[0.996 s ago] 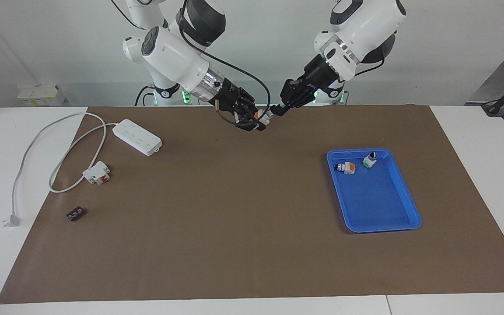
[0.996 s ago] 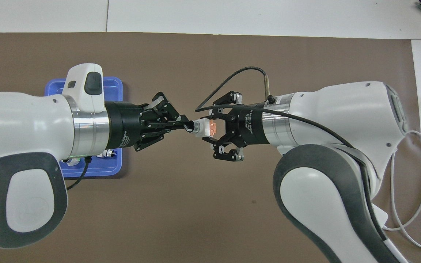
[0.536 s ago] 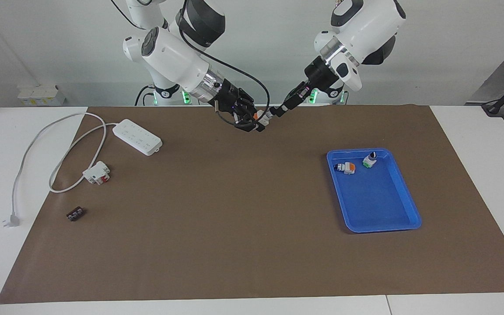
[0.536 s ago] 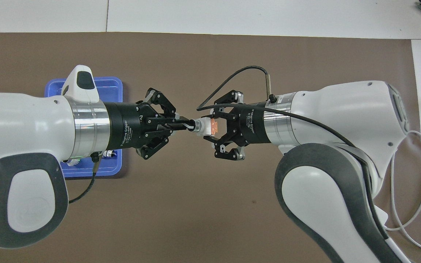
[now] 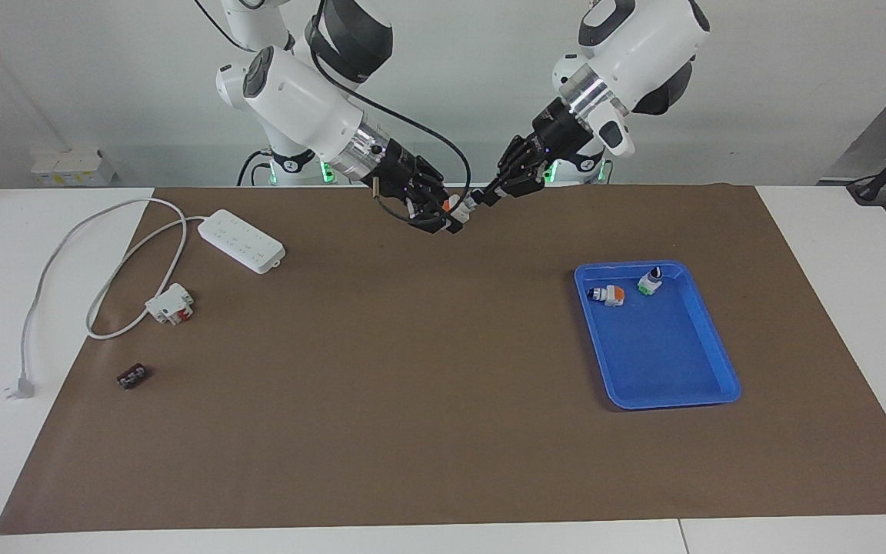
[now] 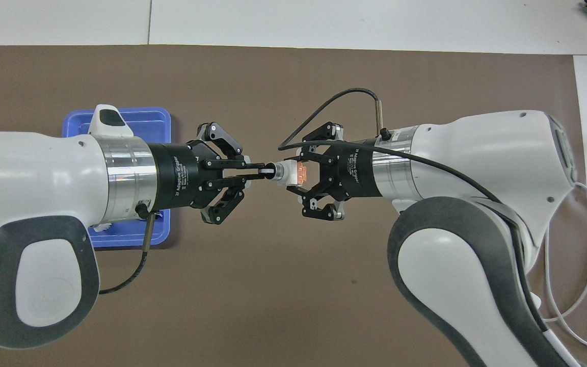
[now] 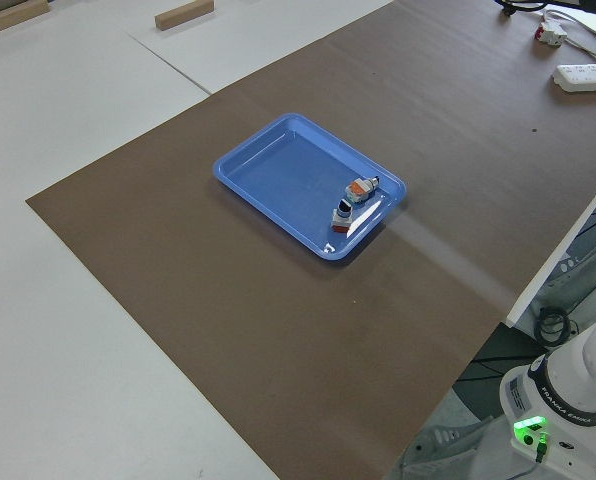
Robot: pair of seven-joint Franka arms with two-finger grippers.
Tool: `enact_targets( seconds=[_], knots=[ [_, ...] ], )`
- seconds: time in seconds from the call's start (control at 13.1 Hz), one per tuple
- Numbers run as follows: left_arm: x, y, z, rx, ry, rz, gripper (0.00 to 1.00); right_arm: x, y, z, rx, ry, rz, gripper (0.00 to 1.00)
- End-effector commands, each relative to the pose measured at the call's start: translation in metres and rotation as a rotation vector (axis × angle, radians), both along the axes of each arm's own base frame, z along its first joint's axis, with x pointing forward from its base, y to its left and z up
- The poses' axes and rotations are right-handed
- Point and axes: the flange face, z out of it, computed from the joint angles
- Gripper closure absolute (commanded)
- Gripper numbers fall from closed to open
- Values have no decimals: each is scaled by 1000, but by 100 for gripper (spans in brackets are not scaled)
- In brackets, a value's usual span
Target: Turn and place switch with both arms
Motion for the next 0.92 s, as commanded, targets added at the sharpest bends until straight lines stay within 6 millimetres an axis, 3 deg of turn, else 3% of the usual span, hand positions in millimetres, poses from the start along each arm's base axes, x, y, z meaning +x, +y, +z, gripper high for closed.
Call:
enact_targets(
  seconds=[0.0, 0.46, 0.84],
  knots=[
    [-5, -3, -1, -29, 75, 116, 100, -4, 5, 4, -2, -17, 21, 100],
    [-4, 1, -4, -54, 208, 262, 100, -7, 3, 0, -17, -2, 39, 100],
    [-3, 2, -4, -48, 208, 267, 100, -7, 3, -1, -22, 3, 45, 100]
  ],
)
